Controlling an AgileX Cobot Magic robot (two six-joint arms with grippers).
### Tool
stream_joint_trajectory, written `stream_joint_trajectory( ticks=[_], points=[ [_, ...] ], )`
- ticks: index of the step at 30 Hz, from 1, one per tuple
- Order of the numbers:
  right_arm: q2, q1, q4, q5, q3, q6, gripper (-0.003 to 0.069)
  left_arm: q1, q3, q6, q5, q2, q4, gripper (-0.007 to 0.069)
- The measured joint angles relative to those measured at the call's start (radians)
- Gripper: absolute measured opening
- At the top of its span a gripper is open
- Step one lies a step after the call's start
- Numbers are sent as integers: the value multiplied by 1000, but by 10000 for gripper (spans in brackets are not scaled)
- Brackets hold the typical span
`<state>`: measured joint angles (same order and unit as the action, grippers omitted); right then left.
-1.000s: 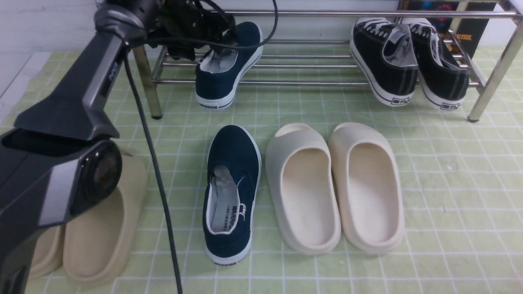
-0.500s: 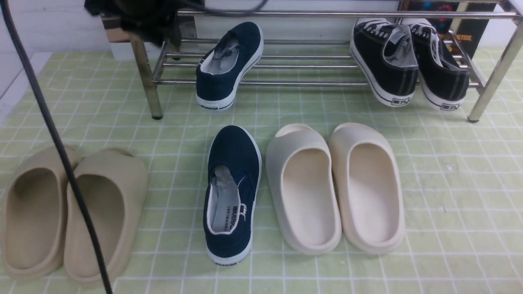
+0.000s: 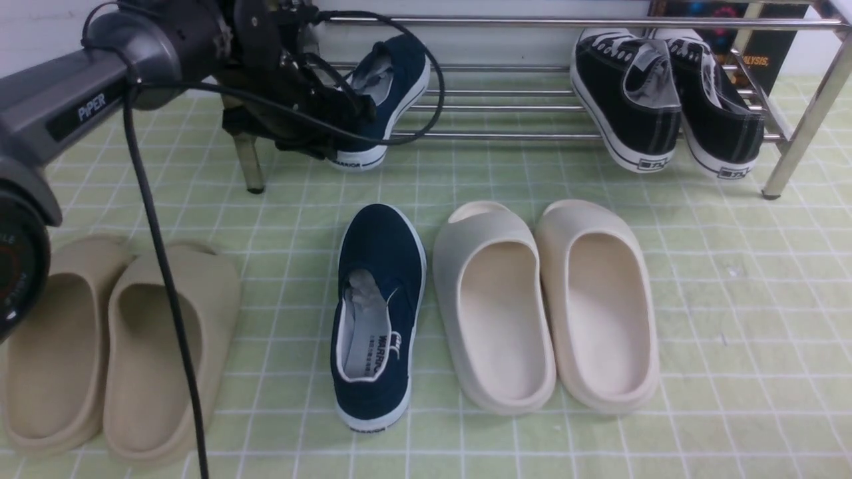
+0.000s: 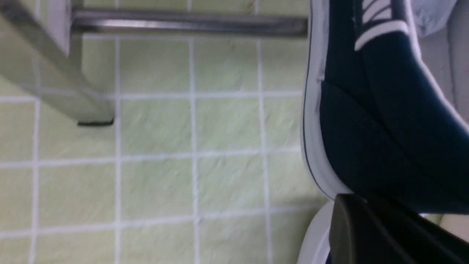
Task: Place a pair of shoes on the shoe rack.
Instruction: Use the left arm to put a shoe into the shoe rack, then use the left arm to grab the shoe closest to it
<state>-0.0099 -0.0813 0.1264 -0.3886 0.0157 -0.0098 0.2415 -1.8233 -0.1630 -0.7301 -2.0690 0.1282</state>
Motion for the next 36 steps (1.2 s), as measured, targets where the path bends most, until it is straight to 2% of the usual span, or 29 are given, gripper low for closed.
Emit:
stream_joint_trajectory(
  ticks=[5,7,9,11,12,18,22,26,29,31,32,33,36],
  points=[
    [0,0,0,0,0,0,239,0,0,0,-41,10,9,174],
    [0,0,0,0,0,0,239,0,0,0,-173,44,16,246],
    [0,0,0,0,0,0,239,0,0,0,-244,62,21,277],
    [0,0,0,0,0,0,239,0,4,12,-429,108,30,344],
    [0,0,0,0,0,0,239,1,19,16,-460,126,35,363],
    [0,0,0,0,0,0,239,1,190,49,-492,199,116,404],
    [0,0,0,0,0,0,239,21,359,71,-419,202,166,407],
    [0,0,0,0,0,0,239,54,443,73,-302,190,159,384],
    [0,0,0,0,0,0,239,92,463,46,-187,164,117,250],
    [0,0,0,0,0,0,239,110,466,4,-148,157,74,99],
    [0,0,0,0,0,0,239,111,466,0,-148,157,70,85],
    [0,0,0,0,0,0,239,114,466,-28,-148,159,37,-3],
    [0,0,0,0,0,0,239,115,454,-38,-186,174,5,-3]
  ],
)
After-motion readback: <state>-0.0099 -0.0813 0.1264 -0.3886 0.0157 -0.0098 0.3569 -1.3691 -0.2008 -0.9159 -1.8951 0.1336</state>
